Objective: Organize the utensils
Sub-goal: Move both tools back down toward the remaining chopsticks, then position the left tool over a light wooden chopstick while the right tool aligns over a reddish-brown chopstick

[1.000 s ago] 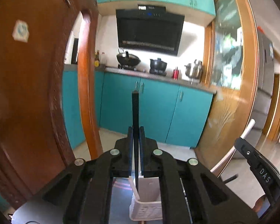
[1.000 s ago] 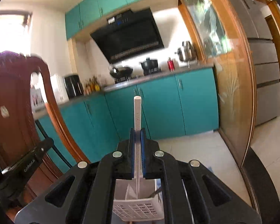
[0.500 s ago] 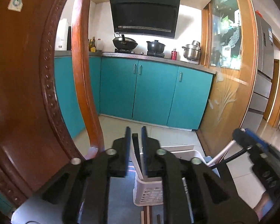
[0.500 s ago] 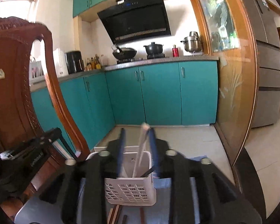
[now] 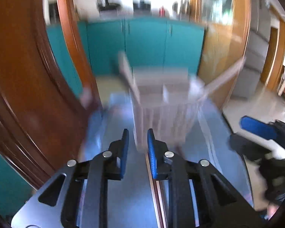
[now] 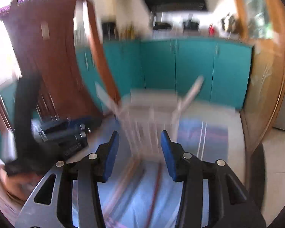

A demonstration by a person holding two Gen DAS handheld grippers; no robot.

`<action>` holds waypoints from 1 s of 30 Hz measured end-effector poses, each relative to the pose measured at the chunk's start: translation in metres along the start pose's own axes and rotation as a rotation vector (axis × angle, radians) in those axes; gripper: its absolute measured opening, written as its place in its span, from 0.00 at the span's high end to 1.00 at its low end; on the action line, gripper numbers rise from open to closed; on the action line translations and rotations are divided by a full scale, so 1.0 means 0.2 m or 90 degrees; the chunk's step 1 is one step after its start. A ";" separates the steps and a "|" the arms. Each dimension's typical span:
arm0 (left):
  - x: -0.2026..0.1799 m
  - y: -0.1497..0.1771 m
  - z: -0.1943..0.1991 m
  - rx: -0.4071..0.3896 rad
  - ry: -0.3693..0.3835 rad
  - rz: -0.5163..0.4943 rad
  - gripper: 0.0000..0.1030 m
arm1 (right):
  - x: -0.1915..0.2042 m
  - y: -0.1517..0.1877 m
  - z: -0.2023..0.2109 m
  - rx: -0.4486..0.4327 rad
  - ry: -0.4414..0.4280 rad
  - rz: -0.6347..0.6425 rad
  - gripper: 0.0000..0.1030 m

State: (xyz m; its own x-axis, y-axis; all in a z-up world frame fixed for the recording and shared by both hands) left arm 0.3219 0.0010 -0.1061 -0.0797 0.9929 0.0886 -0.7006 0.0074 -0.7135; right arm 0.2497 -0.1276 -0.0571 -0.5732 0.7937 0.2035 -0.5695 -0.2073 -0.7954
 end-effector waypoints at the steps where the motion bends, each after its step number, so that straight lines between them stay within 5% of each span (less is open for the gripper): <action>1: -0.01 0.05 -0.08 0.046 0.008 0.000 0.80 | -0.04 0.07 -0.11 0.056 0.030 -0.009 0.56; 4: -0.06 0.19 -0.30 0.160 0.024 -0.021 0.80 | -0.19 0.23 -0.34 0.180 0.091 -0.087 0.56; 8: -0.12 0.31 -0.45 0.234 0.036 -0.028 0.80 | -0.32 0.34 -0.42 0.235 0.127 -0.156 0.56; 18: -0.08 0.32 -0.48 0.235 0.006 -0.017 0.69 | -0.30 0.36 -0.48 0.260 0.137 -0.134 0.56; 30: -0.19 0.33 -0.44 0.221 0.065 -0.033 0.67 | -0.28 0.43 -0.59 0.307 0.149 -0.115 0.56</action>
State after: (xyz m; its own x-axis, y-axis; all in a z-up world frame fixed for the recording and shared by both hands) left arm 0.3417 -0.0252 -0.2174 0.0215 0.9991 0.0364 -0.9026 0.0351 -0.4291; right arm 0.3034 -0.1222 -0.2043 -0.3273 0.9349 0.1371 -0.8826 -0.2506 -0.3978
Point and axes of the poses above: each gripper's, at about its wrist camera, not at the fingertips, and z roughly against the way its jaws point, x to its left, y to its underside, the point moved 5 cm from there along -z, roughly the way its jaws point, and after that the axes turned 11 degrees about -y, right-handed, at the moved point
